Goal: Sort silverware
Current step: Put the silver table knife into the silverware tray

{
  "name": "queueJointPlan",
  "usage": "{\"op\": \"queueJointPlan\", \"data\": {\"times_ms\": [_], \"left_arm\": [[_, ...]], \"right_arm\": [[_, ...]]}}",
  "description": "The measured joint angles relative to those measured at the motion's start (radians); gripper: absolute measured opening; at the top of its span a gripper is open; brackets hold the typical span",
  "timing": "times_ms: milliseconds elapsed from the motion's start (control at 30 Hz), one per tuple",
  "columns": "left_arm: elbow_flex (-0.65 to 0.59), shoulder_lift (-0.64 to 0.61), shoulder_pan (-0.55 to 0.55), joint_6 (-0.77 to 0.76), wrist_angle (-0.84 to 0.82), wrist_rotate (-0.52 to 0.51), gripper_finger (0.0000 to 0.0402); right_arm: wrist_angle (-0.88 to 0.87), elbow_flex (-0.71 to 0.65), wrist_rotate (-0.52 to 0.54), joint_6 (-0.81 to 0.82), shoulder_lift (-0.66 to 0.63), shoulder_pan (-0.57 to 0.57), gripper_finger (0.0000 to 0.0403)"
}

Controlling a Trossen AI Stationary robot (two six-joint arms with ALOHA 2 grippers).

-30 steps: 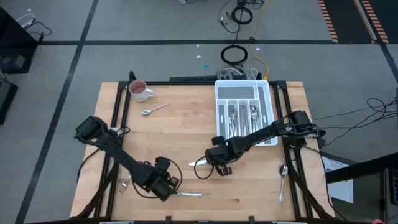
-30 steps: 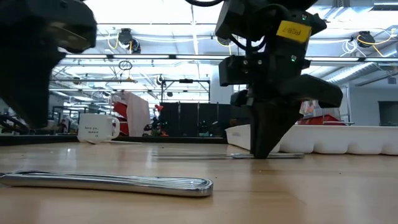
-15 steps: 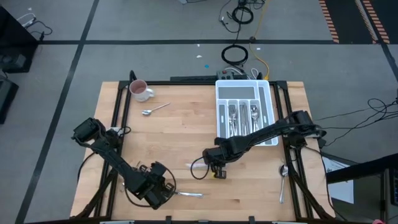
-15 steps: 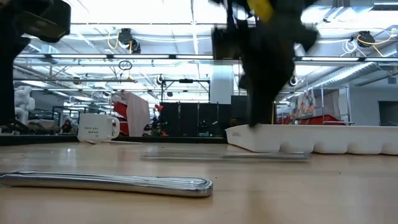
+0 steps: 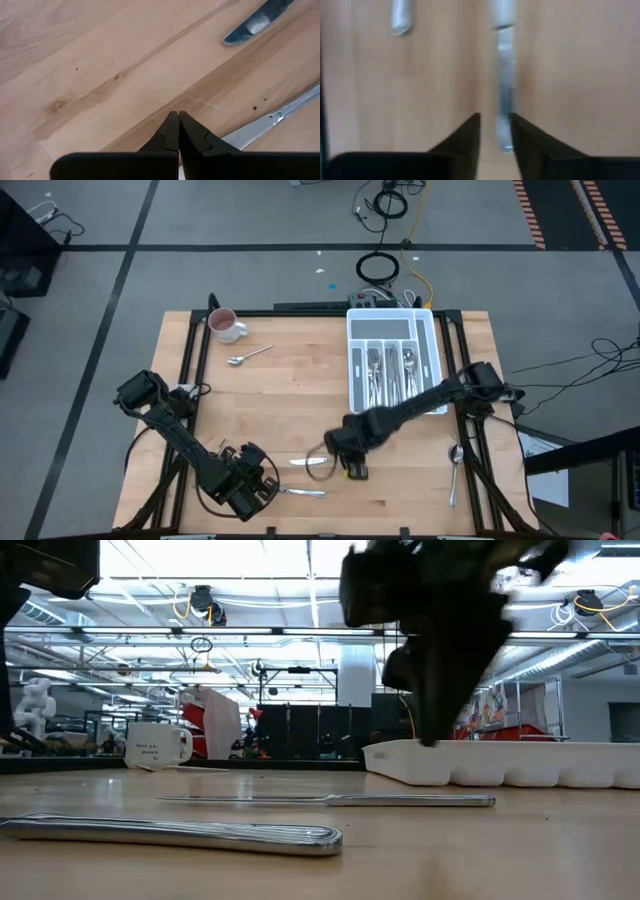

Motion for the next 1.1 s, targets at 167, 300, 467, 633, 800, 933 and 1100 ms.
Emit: {"op": "queueJointPlan", "data": {"times_ms": [167,300,467,633,800,933,1100], "left_arm": [[0.000,0.000,0.001,0.000,-0.001,-0.017,0.0000],[0.000,0.000,0.000,0.000,-0.001,-0.017,0.0000],[0.000,0.000,0.000,0.000,0.002,-0.017,0.0000],[0.000,0.000,0.000,0.000,0.002,-0.017,0.0000],[0.000,0.000,0.000,0.000,-0.008,-0.018,0.0000],[0.000,0.000,0.000,0.000,-0.009,-0.020,0.0000],[0.000,0.000,0.000,0.000,-0.009,-0.030,0.0000]], "right_arm": [[0.016,0.000,0.043,0.022,0.059,0.053,0.0189],[0.014,0.031,0.090,0.049,0.092,0.056,0.0225],[0.020,0.106,0.117,-0.004,0.153,0.047,0.0218],[-0.021,0.172,0.093,-0.065,0.259,0.047,0.0203],[-0.144,0.254,0.110,-0.097,0.341,0.047,0.0175],[-0.147,0.258,0.133,-0.109,0.345,0.047,0.0076],[-0.130,0.257,0.136,-0.104,0.346,0.043,0.0014]]}}
